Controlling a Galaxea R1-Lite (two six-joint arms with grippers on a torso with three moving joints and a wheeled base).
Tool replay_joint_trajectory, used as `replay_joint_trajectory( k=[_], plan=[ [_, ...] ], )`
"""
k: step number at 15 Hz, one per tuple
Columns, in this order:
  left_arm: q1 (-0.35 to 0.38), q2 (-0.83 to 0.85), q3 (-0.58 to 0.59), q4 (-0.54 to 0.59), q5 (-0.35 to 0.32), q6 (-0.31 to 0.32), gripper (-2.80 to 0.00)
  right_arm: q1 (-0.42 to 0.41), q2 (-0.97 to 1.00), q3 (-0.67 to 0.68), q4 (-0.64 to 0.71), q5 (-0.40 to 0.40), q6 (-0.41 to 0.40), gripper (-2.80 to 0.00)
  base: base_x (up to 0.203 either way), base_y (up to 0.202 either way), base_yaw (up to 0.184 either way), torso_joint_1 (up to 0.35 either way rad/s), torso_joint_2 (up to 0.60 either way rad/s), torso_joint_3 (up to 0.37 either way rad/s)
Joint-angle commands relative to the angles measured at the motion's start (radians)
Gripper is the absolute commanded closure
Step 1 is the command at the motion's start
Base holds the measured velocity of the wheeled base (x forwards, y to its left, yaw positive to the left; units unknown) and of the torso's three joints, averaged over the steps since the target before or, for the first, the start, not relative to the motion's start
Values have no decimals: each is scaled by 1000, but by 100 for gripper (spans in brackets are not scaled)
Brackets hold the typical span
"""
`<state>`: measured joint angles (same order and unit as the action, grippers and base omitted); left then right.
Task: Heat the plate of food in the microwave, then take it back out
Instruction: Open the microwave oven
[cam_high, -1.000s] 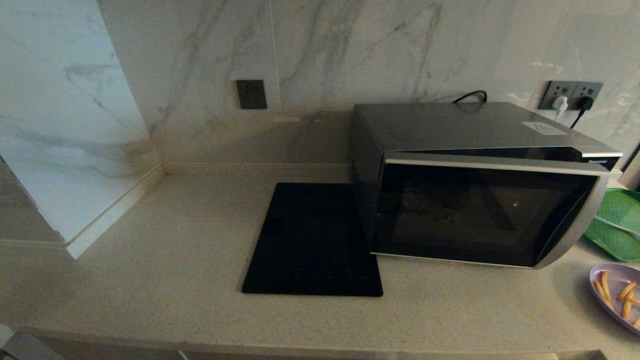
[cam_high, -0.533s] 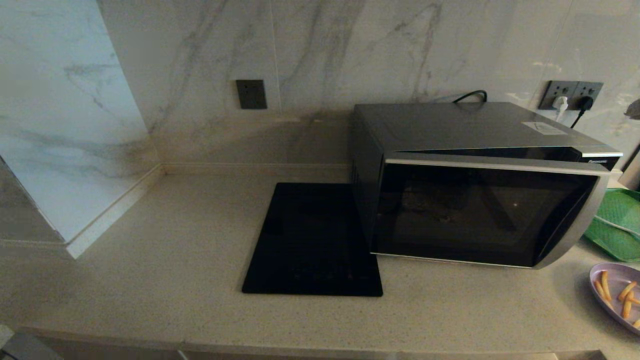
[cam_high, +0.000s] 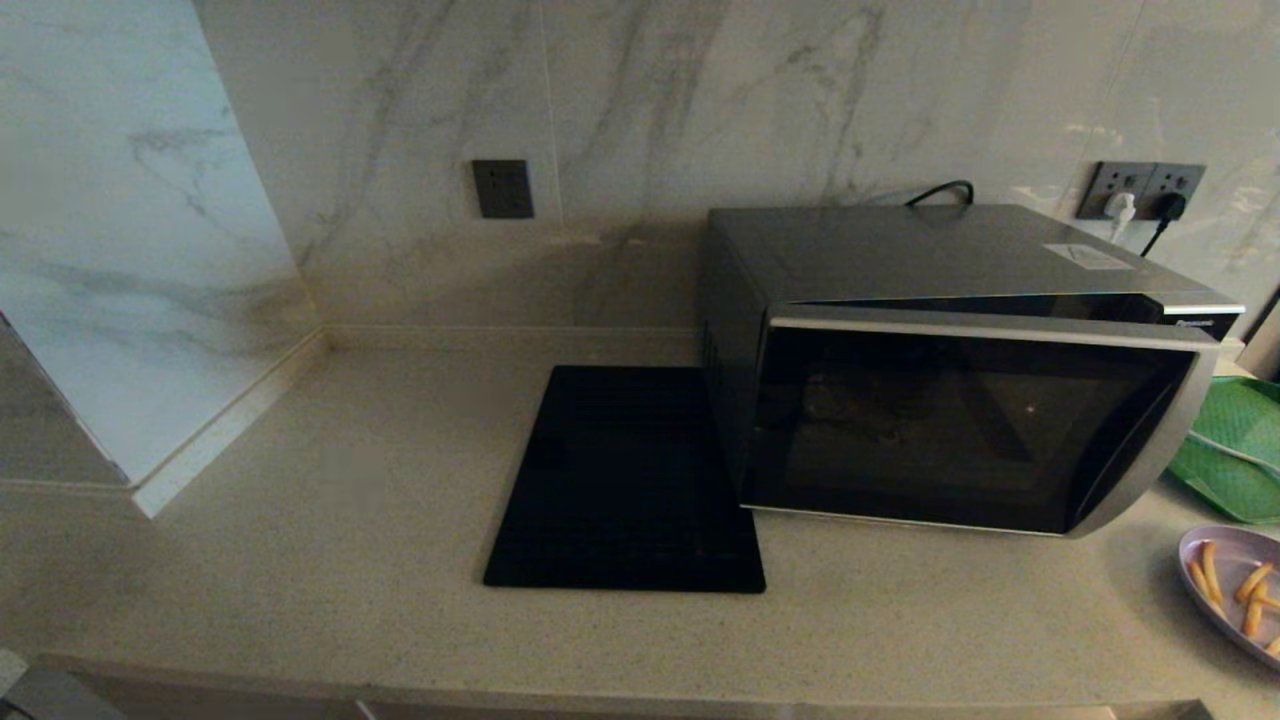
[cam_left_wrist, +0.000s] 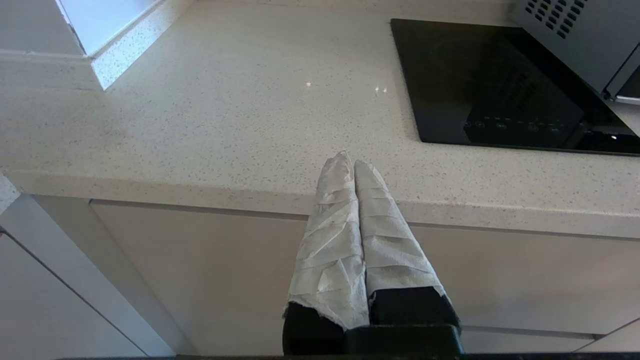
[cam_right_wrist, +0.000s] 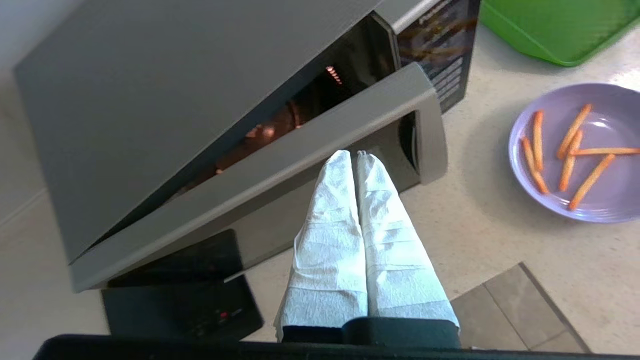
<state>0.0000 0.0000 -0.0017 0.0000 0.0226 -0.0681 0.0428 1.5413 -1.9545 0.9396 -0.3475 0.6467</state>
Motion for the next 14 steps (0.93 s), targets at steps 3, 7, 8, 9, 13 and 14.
replay_joint_trajectory(
  k=[3,7,8,9,13,14],
  plan=[
    [0,0,0,0,0,-1,0,-59,83,4,-85,5,-8,0,0,0,0,0,0,0],
    [0,0,0,0,0,-1,0,-112,200,-3,-147,7,-13,0,0,0,0,0,0,0],
    [0,0,0,0,0,-1,0,-121,226,-4,-170,7,-15,0,0,0,0,0,0,0],
    [0,0,0,0,0,-1,0,-127,249,-8,-191,7,-18,0,0,0,0,0,0,0],
    [0,0,0,0,0,-1,0,-150,307,-14,-224,7,-19,0,0,0,0,0,0,0],
    [0,0,0,0,0,-1,0,-154,319,-14,-233,7,-19,0,0,0,0,0,0,0]
  ],
)
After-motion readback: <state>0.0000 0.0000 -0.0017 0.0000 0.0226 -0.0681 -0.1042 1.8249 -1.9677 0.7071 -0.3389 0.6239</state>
